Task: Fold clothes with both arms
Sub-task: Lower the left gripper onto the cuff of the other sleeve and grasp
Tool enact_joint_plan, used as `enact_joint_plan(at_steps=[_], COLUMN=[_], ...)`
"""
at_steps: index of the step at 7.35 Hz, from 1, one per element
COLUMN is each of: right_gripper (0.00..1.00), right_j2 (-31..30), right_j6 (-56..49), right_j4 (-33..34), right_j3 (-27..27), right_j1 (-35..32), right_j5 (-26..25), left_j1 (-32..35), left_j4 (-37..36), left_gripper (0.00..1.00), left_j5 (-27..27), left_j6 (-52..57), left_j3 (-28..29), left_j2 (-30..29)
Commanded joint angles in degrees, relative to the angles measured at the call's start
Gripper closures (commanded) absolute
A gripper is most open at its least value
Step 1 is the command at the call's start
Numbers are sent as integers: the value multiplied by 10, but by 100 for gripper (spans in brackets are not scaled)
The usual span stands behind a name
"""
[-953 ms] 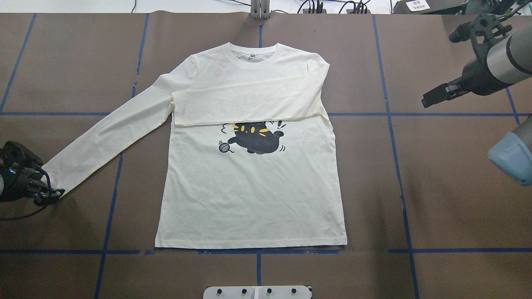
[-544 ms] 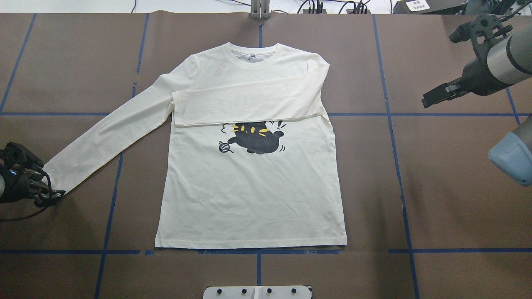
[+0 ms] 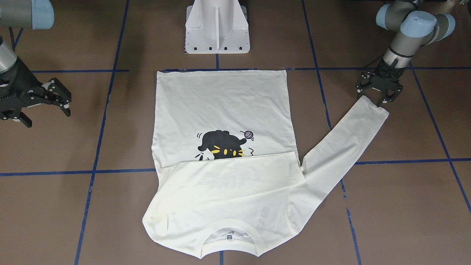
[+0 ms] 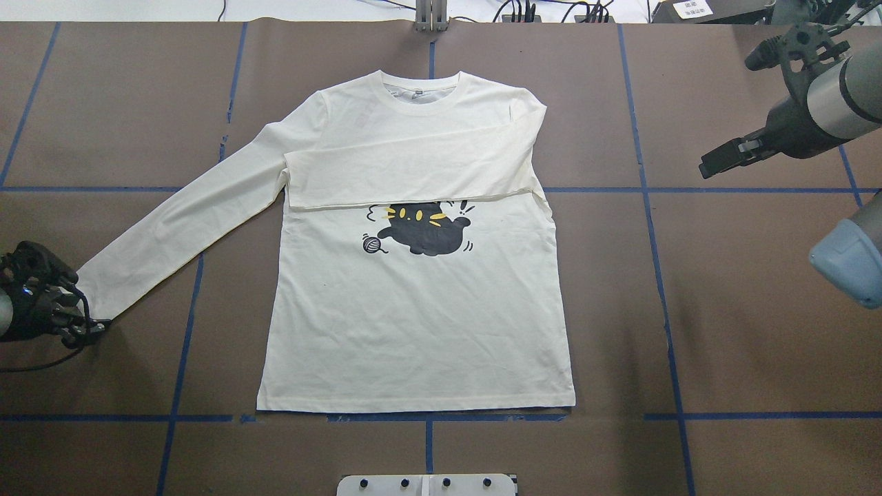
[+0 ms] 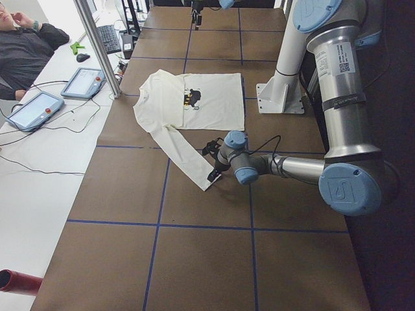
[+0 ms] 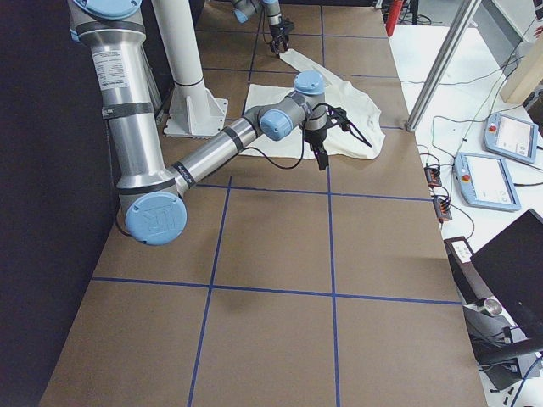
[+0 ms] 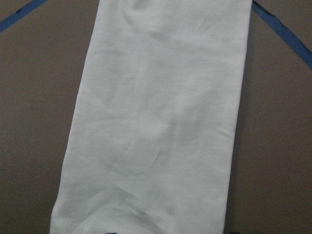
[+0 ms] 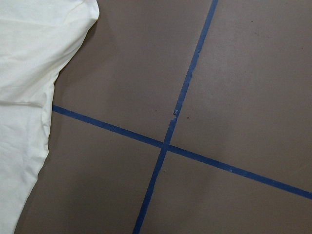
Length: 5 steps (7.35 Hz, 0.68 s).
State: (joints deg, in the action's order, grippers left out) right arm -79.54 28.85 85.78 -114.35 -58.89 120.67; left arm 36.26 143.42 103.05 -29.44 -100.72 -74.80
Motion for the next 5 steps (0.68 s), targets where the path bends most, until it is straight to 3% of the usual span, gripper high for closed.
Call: enact_joint_plan(at_steps=[1, 5], right_gripper=[0, 0], right_j2=[0, -2], right_j6=[0, -7], right_j4=[0, 4], right_j3=[0, 1], right_j1=[0, -11], right_j5=[0, 3], left_j1=[0, 12], left_j4=[1, -2], left_gripper=[100, 100], left_j5=[0, 18], left_j6=[1, 5], left_j3=[-1, -33], left_j2=[3, 4])
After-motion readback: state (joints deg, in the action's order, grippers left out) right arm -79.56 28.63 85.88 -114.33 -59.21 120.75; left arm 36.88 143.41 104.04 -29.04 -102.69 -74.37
